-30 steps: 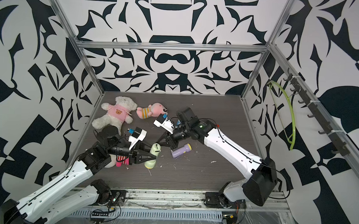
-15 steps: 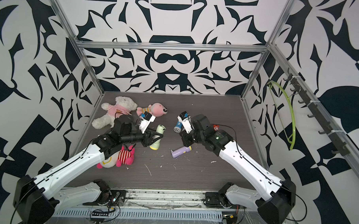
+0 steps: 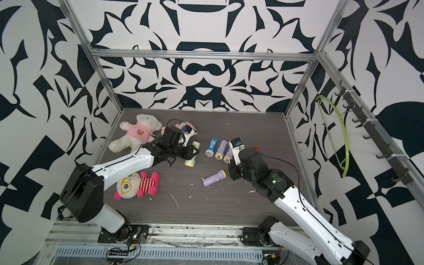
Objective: Close the plug at the bottom of the flashlight
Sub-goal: Close the plug of the flashlight, then place the flashlight at the center of the board.
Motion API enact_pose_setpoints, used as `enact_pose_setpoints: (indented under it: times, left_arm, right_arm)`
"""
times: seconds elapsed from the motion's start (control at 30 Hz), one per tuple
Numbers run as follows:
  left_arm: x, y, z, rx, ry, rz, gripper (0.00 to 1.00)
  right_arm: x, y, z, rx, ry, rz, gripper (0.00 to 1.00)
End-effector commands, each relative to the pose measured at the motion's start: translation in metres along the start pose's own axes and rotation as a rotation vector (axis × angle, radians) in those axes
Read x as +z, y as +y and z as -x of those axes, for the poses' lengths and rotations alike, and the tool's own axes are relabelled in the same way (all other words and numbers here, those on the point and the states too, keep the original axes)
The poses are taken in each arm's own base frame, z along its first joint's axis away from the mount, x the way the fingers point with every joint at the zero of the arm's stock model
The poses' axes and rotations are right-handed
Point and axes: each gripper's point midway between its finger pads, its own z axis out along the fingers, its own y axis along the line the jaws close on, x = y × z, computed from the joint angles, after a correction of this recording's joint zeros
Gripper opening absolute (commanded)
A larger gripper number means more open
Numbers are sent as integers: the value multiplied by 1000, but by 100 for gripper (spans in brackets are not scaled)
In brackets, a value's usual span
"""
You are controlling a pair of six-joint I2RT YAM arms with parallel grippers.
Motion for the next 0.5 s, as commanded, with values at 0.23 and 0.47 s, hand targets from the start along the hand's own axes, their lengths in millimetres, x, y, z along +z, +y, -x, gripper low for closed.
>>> enact_pose_setpoints:
  times: [0.23, 0.47]
  left_arm:
    - [62, 31, 32, -122, 91, -12, 2]
    - [91, 45, 25, -131, 156, 27, 4]
  right_arm:
    - [-17, -30, -9, 70, -44, -147, 2]
    - [-13, -38, -11, 80, -31, -202, 1]
